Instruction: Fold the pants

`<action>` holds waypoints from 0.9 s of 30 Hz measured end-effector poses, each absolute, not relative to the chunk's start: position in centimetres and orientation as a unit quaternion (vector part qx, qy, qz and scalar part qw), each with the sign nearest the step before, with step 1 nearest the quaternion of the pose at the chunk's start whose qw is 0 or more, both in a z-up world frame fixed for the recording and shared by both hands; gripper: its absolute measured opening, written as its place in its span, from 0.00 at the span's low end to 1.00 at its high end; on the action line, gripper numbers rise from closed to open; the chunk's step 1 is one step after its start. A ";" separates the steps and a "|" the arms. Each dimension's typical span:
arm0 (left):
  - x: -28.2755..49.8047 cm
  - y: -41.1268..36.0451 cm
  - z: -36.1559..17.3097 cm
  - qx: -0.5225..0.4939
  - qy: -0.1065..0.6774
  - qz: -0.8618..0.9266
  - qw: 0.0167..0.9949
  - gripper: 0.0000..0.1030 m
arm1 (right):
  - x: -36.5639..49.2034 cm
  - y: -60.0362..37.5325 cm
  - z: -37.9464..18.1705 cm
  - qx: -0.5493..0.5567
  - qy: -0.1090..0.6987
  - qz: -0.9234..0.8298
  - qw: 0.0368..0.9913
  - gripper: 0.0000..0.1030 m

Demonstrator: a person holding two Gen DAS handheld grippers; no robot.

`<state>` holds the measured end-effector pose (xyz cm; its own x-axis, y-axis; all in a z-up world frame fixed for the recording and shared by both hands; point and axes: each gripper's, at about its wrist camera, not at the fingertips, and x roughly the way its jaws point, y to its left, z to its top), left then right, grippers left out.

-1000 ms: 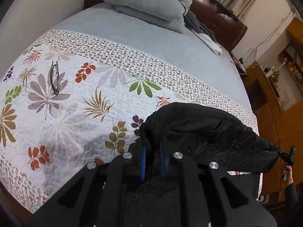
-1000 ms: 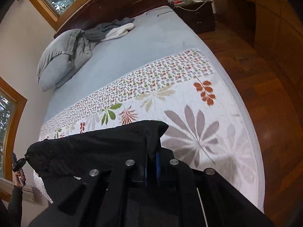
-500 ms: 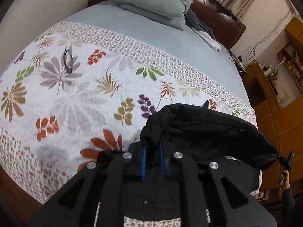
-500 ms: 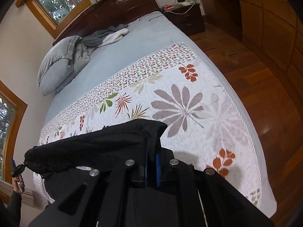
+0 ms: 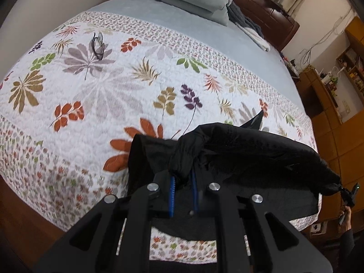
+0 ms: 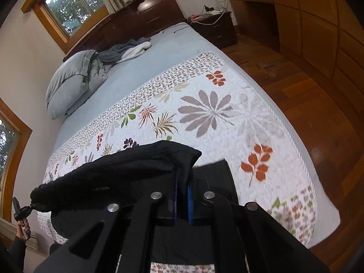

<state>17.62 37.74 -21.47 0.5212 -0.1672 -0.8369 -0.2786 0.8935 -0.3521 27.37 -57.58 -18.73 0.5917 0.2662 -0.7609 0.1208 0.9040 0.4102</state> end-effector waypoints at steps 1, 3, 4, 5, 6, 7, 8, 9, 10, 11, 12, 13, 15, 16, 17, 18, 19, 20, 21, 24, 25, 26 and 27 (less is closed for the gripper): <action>17.3 37.6 -21.7 -0.226 0.491 0.033 0.841 0.10 | 26.8 -57.6 -19.0 0.219 0.450 0.040 0.865 0.06; 16.5 37.6 -22.2 -0.228 0.492 0.031 0.840 0.10 | 25.6 -57.5 -19.5 0.225 0.451 0.036 0.863 0.06; 16.2 37.5 -22.4 -0.228 0.493 0.031 0.839 0.10 | 25.0 -57.4 -19.7 0.225 0.451 0.033 0.863 0.06; 15.8 37.5 -22.6 -0.226 0.495 0.030 0.838 0.11 | 24.6 -57.3 -19.9 0.225 0.452 0.032 0.863 0.06; 15.6 37.3 -22.8 -0.223 0.496 0.031 0.838 0.11 | 24.0 -57.2 -20.1 0.227 0.452 0.030 0.862 0.06; 15.4 37.1 -23.0 -0.219 0.500 0.030 0.837 0.12 | 23.6 -57.2 -20.4 0.231 0.452 0.029 0.861 0.06; 15.2 37.0 -23.2 -0.217 0.502 0.029 0.837 0.12 | 23.2 -57.1 -20.6 0.232 0.453 0.029 0.860 0.07; 15.0 36.8 -23.5 -0.213 0.506 0.027 0.835 0.13 | 22.8 -56.9 -20.9 0.232 0.455 0.028 0.859 0.07; 14.8 36.5 -23.9 -0.206 0.511 0.026 0.834 0.13 | 22.4 -56.8 -21.3 0.234 0.458 0.029 0.857 0.07; 14.6 36.2 -24.2 -0.202 0.515 0.027 0.833 0.13 | 22.1 -56.6 -21.5 0.235 0.460 0.028 0.856 0.07; 14.4 36.0 -24.5 -0.199 0.518 0.028 0.831 0.13 | 21.6 -56.5 -21.9 0.235 0.461 0.026 0.855 0.08; 14.2 35.9 -24.8 -0.198 0.520 0.030 0.830 0.13 | 21.3 -56.4 -22.2 0.238 0.461 0.025 0.854 0.08; 13.8 36.0 -25.4 -0.203 0.523 0.033 0.827 0.13 | 20.5 -56.4 -22.8 0.243 0.462 0.021 0.853 0.08; 13.6 36.1 -25.6 -0.204 0.524 0.035 0.826 0.14 | 20.2 -56.4 -23.0 0.245 0.462 0.019 0.852 0.08; 13.4 36.1 -25.8 -0.204 0.527 0.039 0.824 0.15 | 19.9 -56.4 -23.1 0.247 0.463 0.018 0.851 0.09; 13.3 36.1 -26.0 -0.201 0.529 0.042 0.823 0.16 | 19.6 -56.4 -23.3 0.249 0.464 0.015 0.850 0.13; 13.2 36.1 -26.1 -0.198 0.533 0.047 0.821 0.17 | 19.3 -56.4 -23.5 0.250 0.467 0.008 0.848 0.18; 13.1 36.0 -26.3 -0.193 0.536 0.050 0.820 0.17 | 19.0 -56.4 -23.6 0.251 0.468 0.005 0.847 0.20; 12.9 35.9 -26.4 -0.182 0.541 0.058 0.819 0.19 | 18.7 -56.5 -23.8 0.253 0.469 0.001 0.846 0.29; 12.1 36.3 -27.1 -0.163 0.557 0.089 0.810 0.19 | 17.4 -56.8 -24.7 0.279 0.474 -0.008 0.835 0.55; 11.7 36.6 -27.3 -0.159 0.563 0.103 0.805 0.20 | 16.9 -56.9 -25.0 0.292 0.472 -0.007 0.832 0.57; 11.4 36.9 -27.5 -0.154 0.567 0.115 0.801 0.20 | 16.4 -57.0 -25.4 0.307 0.471 -0.003 0.827 0.58; 10.9 37.4 -27.6 -0.152 0.568 0.129 0.798 0.19 | 16.0 -57.2 -25.8 0.320 0.470 0.001 0.823 0.58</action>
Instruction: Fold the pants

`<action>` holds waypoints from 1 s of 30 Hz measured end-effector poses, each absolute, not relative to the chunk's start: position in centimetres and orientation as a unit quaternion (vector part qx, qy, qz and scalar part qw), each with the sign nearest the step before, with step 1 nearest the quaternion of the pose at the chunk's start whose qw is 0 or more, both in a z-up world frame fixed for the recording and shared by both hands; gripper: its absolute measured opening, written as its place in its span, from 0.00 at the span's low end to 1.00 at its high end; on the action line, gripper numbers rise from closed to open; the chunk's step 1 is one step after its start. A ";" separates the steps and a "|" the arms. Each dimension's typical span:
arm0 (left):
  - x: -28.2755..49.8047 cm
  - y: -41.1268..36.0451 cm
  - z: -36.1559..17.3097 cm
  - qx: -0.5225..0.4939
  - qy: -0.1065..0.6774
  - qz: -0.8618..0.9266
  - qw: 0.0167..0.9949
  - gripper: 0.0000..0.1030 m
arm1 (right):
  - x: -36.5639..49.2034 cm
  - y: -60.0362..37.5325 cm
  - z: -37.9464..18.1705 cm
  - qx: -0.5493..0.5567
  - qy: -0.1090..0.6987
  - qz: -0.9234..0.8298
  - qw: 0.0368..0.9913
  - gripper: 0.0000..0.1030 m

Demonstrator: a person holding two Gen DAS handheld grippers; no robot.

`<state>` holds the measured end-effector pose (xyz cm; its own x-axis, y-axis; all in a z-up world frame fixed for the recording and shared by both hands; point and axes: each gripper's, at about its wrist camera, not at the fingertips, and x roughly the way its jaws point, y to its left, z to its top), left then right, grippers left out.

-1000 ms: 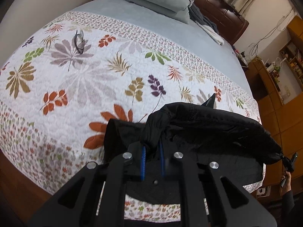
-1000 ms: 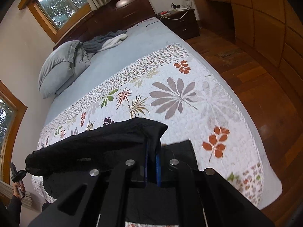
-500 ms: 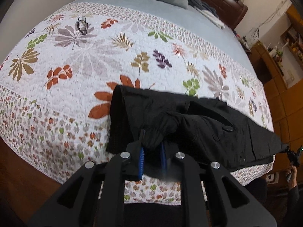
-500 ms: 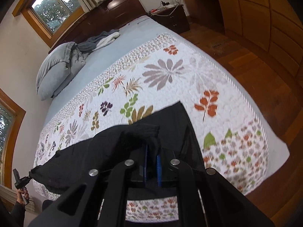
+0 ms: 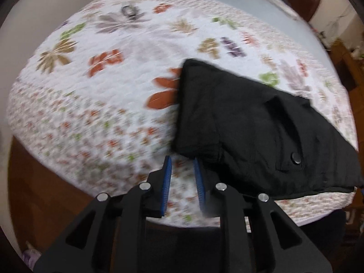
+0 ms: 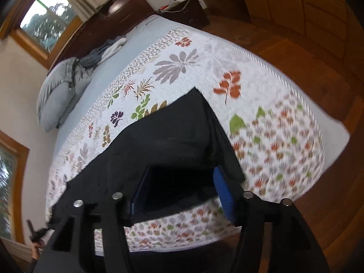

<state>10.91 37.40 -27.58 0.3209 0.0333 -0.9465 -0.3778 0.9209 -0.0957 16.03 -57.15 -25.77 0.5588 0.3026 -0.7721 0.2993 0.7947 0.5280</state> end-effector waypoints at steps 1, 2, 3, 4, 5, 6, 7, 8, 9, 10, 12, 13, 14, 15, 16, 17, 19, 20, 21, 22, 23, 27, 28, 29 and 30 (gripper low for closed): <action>10.4 37.9 -27.5 -0.154 0.566 0.141 0.798 0.19 | 15.6 -57.3 -26.2 0.340 0.468 0.008 0.816 0.58; 9.8 38.5 -27.2 -0.162 0.559 0.151 0.799 0.19 | 15.2 -57.5 -26.8 0.366 0.464 0.017 0.807 0.58; 9.4 38.8 -26.8 -0.170 0.549 0.157 0.803 0.20 | 14.9 -57.7 -27.3 0.387 0.459 0.022 0.799 0.59; 9.0 39.0 -26.3 -0.175 0.538 0.163 0.809 0.21 | 14.6 -57.8 -28.0 0.412 0.454 0.026 0.789 0.59; 8.7 39.0 -25.8 -0.179 0.528 0.165 0.814 0.22 | 14.4 -57.9 -28.3 0.427 0.450 0.026 0.784 0.59; 8.4 38.9 -25.2 -0.185 0.516 0.163 0.820 0.27 | 14.1 -58.1 -29.0 0.453 0.442 0.028 0.773 0.59; 8.3 38.7 -24.7 -0.192 0.504 0.161 0.826 0.30 | 13.8 -58.3 -29.6 0.480 0.432 0.027 0.763 0.59; 8.1 38.5 -24.4 -0.199 0.496 0.155 0.831 0.35 | 13.7 -58.3 -29.9 0.493 0.426 0.027 0.758 0.59; 8.2 38.2 -24.2 -0.205 0.492 0.149 0.833 0.40 | 13.6 -58.5 -30.6 0.512 0.417 0.026 0.750 0.59; 8.4 37.9 -24.2 -0.214 0.490 0.142 0.833 0.46 | 13.6 -58.5 -30.9 0.522 0.413 0.022 0.746 0.59; 8.9 37.3 -25.0 -0.229 0.497 0.129 0.827 0.52 | 13.7 -58.6 -31.7 0.539 0.401 0.016 0.740 0.59; 9.2 37.0 -25.5 -0.235 0.504 0.127 0.822 0.52 | 13.8 -58.8 -32.0 0.550 0.394 0.012 0.737 0.59; 9.4 36.8 -26.0 -0.240 0.510 0.126 0.816 0.53 | 13.8 -58.9 -32.3 0.556 0.389 0.010 0.734 0.59; 9.6 36.7 -26.7 -0.247 0.517 0.127 0.809 0.57 | 13.8 -59.1 -32.6 0.565 0.383 0.006 0.731 0.59; 9.8 36.7 -27.2 -0.255 0.521 0.127 0.805 0.63 | 13.9 -59.2 -32.8 0.569 0.380 0.004 0.729 0.59; 10.3 36.7 -27.8 -0.261 0.526 0.128 0.799 0.65 | 14.1 -59.2 -32.9 0.572 0.379 0.002 0.728 0.59; 11.0 36.6 -28.5 -0.257 0.534 0.134 0.794 0.67 | 14.6 -59.3 -33.1 0.571 0.380 -0.003 0.728 0.58; 11.4 36.5 -28.9 -0.254 0.538 0.135 0.792 0.67 | 14.9 -59.3 -33.0 0.570 0.380 -0.005 0.728 0.58; 12.1 36.3 -29.5 -0.246 0.549 0.138 0.787 0.66 | 15.3 -59.4 -33.0 0.569 0.381 -0.007 0.729 0.57; 12.5 36.2 -30.0 -0.238 0.558 0.141 0.782 0.61 | 15.6 -59.4 -33.0 0.568 0.383 -0.009 0.729 0.55; 13.0 36.1 -30.7 -0.227 0.571 0.148 0.775 0.43 | 16.0 -59.4 -33.0 0.565 0.386 -0.012 0.729 0.52; 14.1 36.7 -32.1 -0.226 0.584 0.185 0.757 0.24 | 18.1 -58.7 -32.4 0.534 0.407 -0.024 0.740 0.14; 14.2 36.9 -32.2 -0.230 0.583 0.192 0.755 0.23 | 18.6 -58.3 -31.9 0.522 0.410 -0.025 0.748 0.12; 14.4 36.9 -32.2 -0.228 0.580 0.203 0.755 0.22 | 18.8 -58.0 -31.5 0.513 0.409 -0.023 0.754 0.10; 14.6 36.8 -32.1 -0.223 0.578 0.211 0.756 0.21 | 19.3 -57.6 -30.6 0.502 0.406 -0.016 0.763 0.09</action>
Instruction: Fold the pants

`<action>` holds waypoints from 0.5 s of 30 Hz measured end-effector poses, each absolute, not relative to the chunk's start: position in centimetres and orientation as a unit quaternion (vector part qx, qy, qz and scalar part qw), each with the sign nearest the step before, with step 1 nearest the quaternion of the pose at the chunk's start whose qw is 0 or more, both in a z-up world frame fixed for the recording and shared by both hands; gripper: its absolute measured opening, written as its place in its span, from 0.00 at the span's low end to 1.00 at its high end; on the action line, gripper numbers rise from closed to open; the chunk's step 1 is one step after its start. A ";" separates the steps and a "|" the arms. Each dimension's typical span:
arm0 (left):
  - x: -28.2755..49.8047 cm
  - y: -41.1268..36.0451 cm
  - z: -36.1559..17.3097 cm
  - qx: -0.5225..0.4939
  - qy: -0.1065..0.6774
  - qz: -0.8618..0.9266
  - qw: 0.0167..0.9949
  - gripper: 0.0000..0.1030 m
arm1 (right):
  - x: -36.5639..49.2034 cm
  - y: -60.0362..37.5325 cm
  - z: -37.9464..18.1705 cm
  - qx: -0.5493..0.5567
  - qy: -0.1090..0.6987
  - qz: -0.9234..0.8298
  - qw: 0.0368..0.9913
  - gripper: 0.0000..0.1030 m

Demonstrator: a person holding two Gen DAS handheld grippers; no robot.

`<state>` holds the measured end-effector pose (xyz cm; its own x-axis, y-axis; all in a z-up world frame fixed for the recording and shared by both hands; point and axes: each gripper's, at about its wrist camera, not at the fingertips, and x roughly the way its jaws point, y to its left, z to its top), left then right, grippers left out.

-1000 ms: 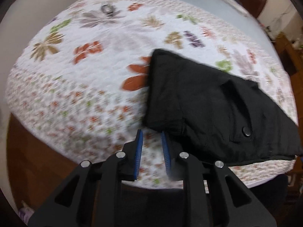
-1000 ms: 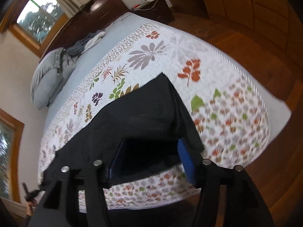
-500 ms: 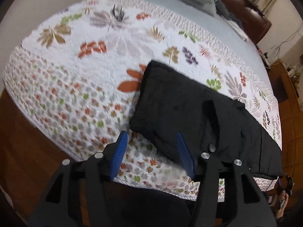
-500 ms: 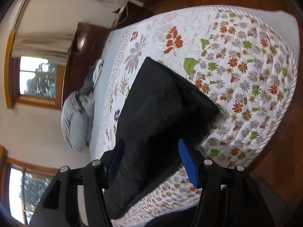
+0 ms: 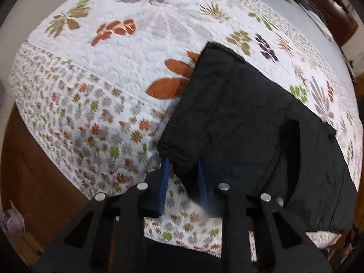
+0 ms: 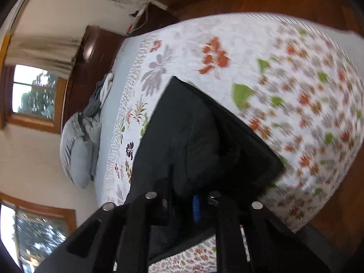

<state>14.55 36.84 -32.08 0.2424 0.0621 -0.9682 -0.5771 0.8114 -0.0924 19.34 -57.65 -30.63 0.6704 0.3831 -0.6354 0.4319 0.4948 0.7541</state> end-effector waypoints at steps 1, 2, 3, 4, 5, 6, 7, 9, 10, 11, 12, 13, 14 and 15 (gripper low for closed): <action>14.7 36.9 -32.0 -0.218 0.576 0.219 0.757 0.21 | 19.6 -57.3 -29.9 0.495 0.401 -0.009 0.771 0.09; 14.9 36.9 -32.0 -0.216 0.577 0.224 0.755 0.21 | 19.7 -57.0 -29.3 0.488 0.394 -0.001 0.779 0.08; 15.0 37.0 -32.3 -0.218 0.580 0.225 0.752 0.21 | 19.8 -56.7 -28.9 0.477 0.392 0.002 0.786 0.08; 15.2 37.2 -32.3 -0.218 0.581 0.226 0.751 0.21 | 19.7 -56.7 -29.1 0.472 0.396 -0.001 0.788 0.08; 15.3 37.1 -32.4 -0.216 0.581 0.226 0.751 0.21 | 19.5 -56.9 -29.8 0.473 0.402 -0.007 0.784 0.08; 15.3 37.4 -32.5 -0.214 0.581 0.226 0.752 0.21 | 19.1 -57.2 -30.9 0.478 0.411 -0.019 0.776 0.08; 15.3 37.4 -32.5 -0.212 0.580 0.227 0.753 0.21 | 18.7 -57.5 -32.0 0.483 0.419 -0.029 0.768 0.08; 15.3 37.4 -32.6 -0.208 0.581 0.226 0.754 0.21 | 17.7 -57.9 -33.8 0.492 0.428 -0.037 0.757 0.08; 15.3 37.4 -32.7 -0.209 0.581 0.225 0.754 0.21 | 17.3 -57.9 -34.5 0.495 0.430 -0.039 0.754 0.08; 15.2 37.5 -32.7 -0.210 0.581 0.225 0.753 0.21 | 17.0 -58.0 -35.1 0.499 0.430 -0.040 0.752 0.08; 15.2 37.5 -32.7 -0.211 0.581 0.225 0.753 0.21 | 16.9 -58.2 -35.5 0.503 0.428 -0.041 0.750 0.08; 15.1 37.4 -32.7 -0.212 0.582 0.226 0.752 0.21 | 16.7 -58.3 -35.7 0.509 0.426 -0.040 0.747 0.08; 15.1 37.4 -32.6 -0.211 0.582 0.227 0.752 0.21 | 16.7 -58.3 -35.9 0.513 0.425 -0.038 0.744 0.08; 15.3 37.3 -32.7 -0.209 0.583 0.227 0.752 0.21 | 16.6 -58.4 -36.0 0.517 0.426 -0.036 0.741 0.08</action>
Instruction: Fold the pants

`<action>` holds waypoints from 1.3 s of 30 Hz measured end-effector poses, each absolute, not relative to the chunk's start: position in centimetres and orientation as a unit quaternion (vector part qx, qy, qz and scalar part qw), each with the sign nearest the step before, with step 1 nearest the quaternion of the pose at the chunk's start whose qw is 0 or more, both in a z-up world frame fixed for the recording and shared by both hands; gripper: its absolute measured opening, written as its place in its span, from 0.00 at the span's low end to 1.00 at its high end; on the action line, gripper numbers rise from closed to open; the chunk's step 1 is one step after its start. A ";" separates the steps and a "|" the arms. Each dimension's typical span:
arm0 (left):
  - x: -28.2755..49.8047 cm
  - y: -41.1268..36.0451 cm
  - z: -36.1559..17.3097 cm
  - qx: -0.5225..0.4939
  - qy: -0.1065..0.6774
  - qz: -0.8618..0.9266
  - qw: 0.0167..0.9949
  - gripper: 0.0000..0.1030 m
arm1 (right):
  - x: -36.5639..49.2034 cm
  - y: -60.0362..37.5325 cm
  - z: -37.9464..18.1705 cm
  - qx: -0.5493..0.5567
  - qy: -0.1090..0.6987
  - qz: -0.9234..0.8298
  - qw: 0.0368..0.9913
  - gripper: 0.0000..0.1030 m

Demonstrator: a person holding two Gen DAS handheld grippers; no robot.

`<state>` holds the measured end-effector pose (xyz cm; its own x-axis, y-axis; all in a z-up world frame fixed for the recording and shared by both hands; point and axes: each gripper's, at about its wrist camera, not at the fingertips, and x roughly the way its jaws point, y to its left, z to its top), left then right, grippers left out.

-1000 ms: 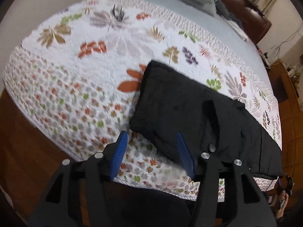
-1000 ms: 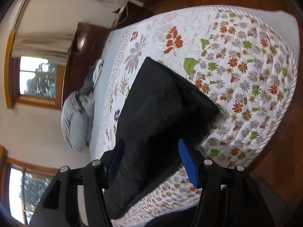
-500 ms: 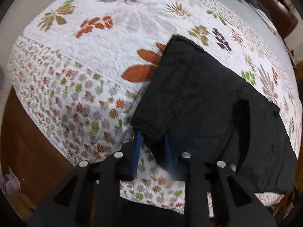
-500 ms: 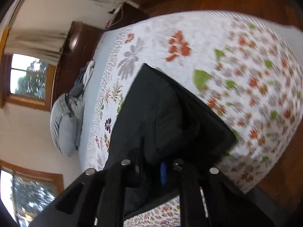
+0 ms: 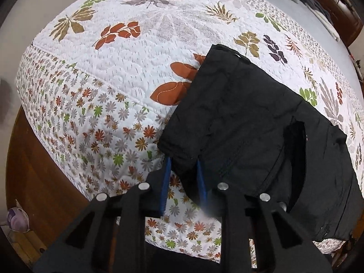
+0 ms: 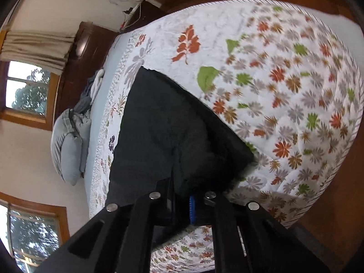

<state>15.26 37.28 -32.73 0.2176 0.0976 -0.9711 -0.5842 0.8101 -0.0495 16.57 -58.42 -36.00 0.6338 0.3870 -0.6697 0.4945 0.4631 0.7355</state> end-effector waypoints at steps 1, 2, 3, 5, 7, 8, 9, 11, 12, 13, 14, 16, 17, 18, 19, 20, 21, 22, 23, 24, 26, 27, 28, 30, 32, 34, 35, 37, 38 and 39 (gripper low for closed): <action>15.3 37.2 -32.7 -0.206 0.583 0.225 0.752 0.21 | 16.3 -58.6 -36.0 0.521 0.426 -0.034 0.738 0.11; 15.3 37.1 -32.7 -0.204 0.583 0.223 0.754 0.21 | 15.9 -59.0 -35.8 0.528 0.423 -0.033 0.735 0.14; 15.2 37.1 -32.5 -0.199 0.582 0.219 0.758 0.22 | 15.3 -59.6 -35.2 0.533 0.412 -0.041 0.738 0.21; 15.0 36.9 -32.4 -0.194 0.581 0.213 0.761 0.24 | 14.0 -60.6 -34.2 0.536 0.395 -0.056 0.744 0.25; 14.8 36.7 -32.3 -0.185 0.580 0.209 0.765 0.28 | 13.1 -60.8 -32.8 0.512 0.396 -0.078 0.758 0.26; 14.7 36.6 -32.3 -0.181 0.579 0.210 0.767 0.30 | 12.8 -60.6 -31.9 0.494 0.396 -0.088 0.769 0.26; 14.6 36.7 -32.4 -0.181 0.578 0.211 0.767 0.33 | 12.5 -60.6 -31.1 0.483 0.391 -0.098 0.778 0.26; 14.4 36.9 -32.5 -0.191 0.575 0.214 0.766 0.35 | 11.9 -60.9 -30.0 0.479 0.380 -0.107 0.784 0.26; 14.4 37.0 -32.5 -0.198 0.574 0.214 0.765 0.35 | 11.8 -61.0 -29.6 0.474 0.379 -0.109 0.787 0.26; 14.4 37.0 -32.4 -0.198 0.574 0.215 0.765 0.36 | 11.8 -60.8 -28.9 0.461 0.377 -0.113 0.795 0.26; 14.4 36.9 -32.4 -0.195 0.575 0.216 0.765 0.36 | 12.0 -60.7 -28.6 0.455 0.377 -0.109 0.799 0.26; 14.3 36.7 -32.3 -0.188 0.575 0.217 0.766 0.36 | 12.3 -60.0 -28.4 0.447 0.384 -0.094 0.803 0.26; 14.3 36.6 -32.3 -0.188 0.574 0.217 0.767 0.36 | 12.6 -59.6 -28.5 0.445 0.387 -0.088 0.803 0.26; 14.2 36.6 -32.3 -0.192 0.573 0.216 0.767 0.36 | 12.7 -59.4 -28.7 0.445 0.389 -0.086 0.802 0.26; 14.2 36.6 -32.3 -0.195 0.573 0.215 0.767 0.36 | 12.9 -59.0 -28.8 0.445 0.392 -0.088 0.800 0.26; 14.2 36.5 -32.4 -0.197 0.572 0.215 0.767 0.36 | 12.7 -58.8 -29.0 0.446 0.393 -0.093 0.798 0.26; 14.2 36.4 -32.4 -0.197 0.572 0.214 0.767 0.36 | 12.3 -58.7 -29.4 0.452 0.393 -0.102 0.794 0.26; 14.2 36.3 -32.4 -0.195 0.572 0.212 0.768 0.36 | 11.5 -58.8 -29.7 0.459 0.393 -0.116 0.788 0.27; 14.3 36.2 -32.5 -0.193 0.572 0.212 0.769 0.36 | 10.7 -59.1 -30.2 0.467 0.392 -0.131 0.781 0.30; 14.4 36.2 -32.5 -0.192 0.572 0.212 0.769 0.36 | 10.2 -59.3 -30.6 0.471 0.395 -0.142 0.775 0.41; 14.7 36.1 -32.7 -0.189 0.572 0.213 0.769 0.37 | 9.6 -59.9 -32.0 0.493 0.398 -0.146 0.760 0.45; 14.8 36.0 -32.7 -0.190 0.572 0.214 0.769 0.37 | 9.6 -60.1 -32.4 0.502 0.393 -0.136 0.759 0.45; 14.9 36.0 -32.7 -0.190 0.572 0.214 0.769 0.35 | 9.8 -60.3 -32.5 0.509 0.385 -0.123 0.760 0.45; 15.2 35.8 -32.8 -0.181 0.574 0.219 0.768 0.32 | 10.9 -60.3 -32.5 0.510 0.380 -0.104 0.765 0.45; 15.4 35.7 -32.9 -0.177 0.574 0.229 0.766 0.27 | 12.6 -60.1 -32.5 0.492 0.399 -0.093 0.768 0.37; 15.4 35.9 -32.9 -0.188 0.566 0.249 0.763 0.21 | 13.9 -59.9 -32.3 0.474 0.409 -0.089 0.774 0.22; 15.3 36.2 -32.9 -0.203 0.560 0.259 0.760 0.21 | 14.5 -59.8 -32.0 0.467 0.408 -0.087 0.779 0.20; 15.3 36.3 -33.1 -0.217 0.551 0.279 0.756 0.20 | 15.0 -59.9 -31.6 0.465 0.406 -0.081 0.782 0.16; 15.7 35.9 -33.4 -0.206 0.557 0.282 0.753 0.20 | 15.3 -59.9 -31.7 0.465 0.408 -0.082 0.781 0.16; 15.8 35.7 -33.3 -0.196 0.559 0.282 0.755 0.20 | 15.3 -60.0 -31.9 0.466 0.412 -0.084 0.779 0.16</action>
